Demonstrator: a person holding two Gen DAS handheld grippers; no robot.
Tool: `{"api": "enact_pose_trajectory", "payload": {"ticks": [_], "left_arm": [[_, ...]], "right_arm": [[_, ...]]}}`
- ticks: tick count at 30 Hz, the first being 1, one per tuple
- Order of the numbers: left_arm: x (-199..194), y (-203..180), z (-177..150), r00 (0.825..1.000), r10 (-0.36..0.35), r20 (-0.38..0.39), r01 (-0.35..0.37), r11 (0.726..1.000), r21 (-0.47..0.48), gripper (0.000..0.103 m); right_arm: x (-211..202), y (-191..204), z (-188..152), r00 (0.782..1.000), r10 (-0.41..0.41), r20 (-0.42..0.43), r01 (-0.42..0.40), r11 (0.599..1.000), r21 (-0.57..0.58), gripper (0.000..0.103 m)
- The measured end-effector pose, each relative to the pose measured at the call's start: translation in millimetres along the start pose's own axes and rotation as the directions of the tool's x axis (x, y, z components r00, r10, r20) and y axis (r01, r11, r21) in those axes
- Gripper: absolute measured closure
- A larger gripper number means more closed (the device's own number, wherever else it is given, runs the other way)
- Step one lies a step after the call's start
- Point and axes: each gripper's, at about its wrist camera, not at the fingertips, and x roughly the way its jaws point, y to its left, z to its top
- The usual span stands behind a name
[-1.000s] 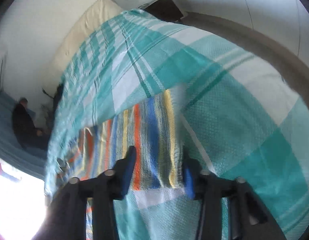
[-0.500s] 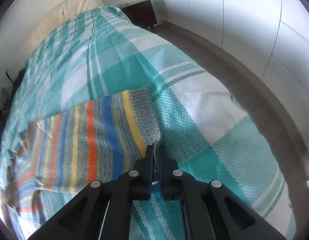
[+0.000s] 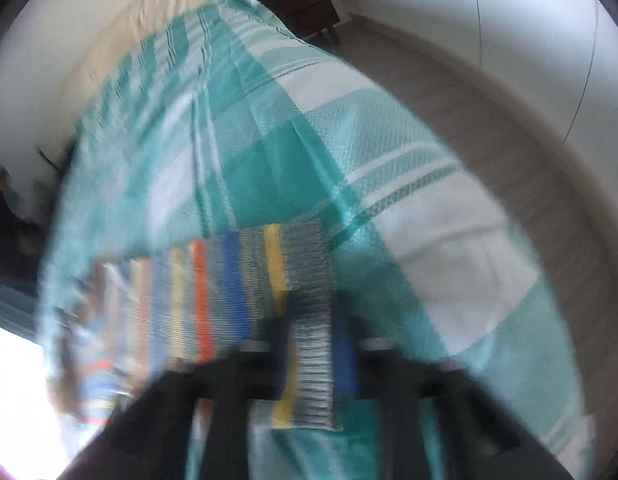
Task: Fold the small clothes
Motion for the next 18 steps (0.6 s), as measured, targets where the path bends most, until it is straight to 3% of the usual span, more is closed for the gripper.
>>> {"api": "enact_pose_trajectory", "payload": {"ticks": [1, 3, 9, 11, 13, 15, 16, 18], "left_arm": [[0, 0, 0, 1.000, 0.000, 0.001, 0.000, 1.000, 0.001, 0.002], [0, 0, -1, 1.000, 0.002, 0.003, -0.002, 1.000, 0.002, 0.001], [2, 1, -2, 1.000, -0.002, 0.005, 0.002, 1.000, 0.002, 0.000], [2, 3, -3, 1.000, -0.011, 0.004, 0.012, 1.000, -0.013, 0.000], [3, 5, -5, 1.000, -0.022, 0.013, 0.023, 0.999, -0.041, 0.000], [4, 7, -8, 0.999, -0.025, 0.022, 0.026, 0.997, -0.070, 0.000], [4, 6, -8, 0.999, -0.020, 0.027, 0.022, 0.997, -0.070, 0.000], [3, 3, -9, 0.999, -0.013, 0.040, 0.015, 0.999, -0.051, 0.000]], "right_arm": [[-6, 8, -2, 0.996, -0.079, 0.038, 0.081, 0.996, -0.049, 0.102], [-9, 8, -5, 0.984, -0.160, 0.083, 0.166, 0.984, -0.064, 0.103], [5, 1, -18, 0.977, -0.197, 0.086, 0.201, 0.979, -0.036, 0.103], [-5, -5, -17, 0.985, -0.148, 0.084, 0.150, 0.989, -0.010, 0.092], [-22, -8, -20, 0.980, -0.169, 0.101, 0.169, 0.986, 0.012, 0.057], [-43, 3, -29, 0.947, -0.272, 0.169, 0.283, 0.958, -0.042, 0.055], [-54, 17, -34, 0.942, -0.259, 0.213, 0.286, 0.952, -0.108, 0.055], [-60, 34, -43, 0.963, -0.157, 0.218, 0.201, 0.959, -0.198, 0.055]]}}
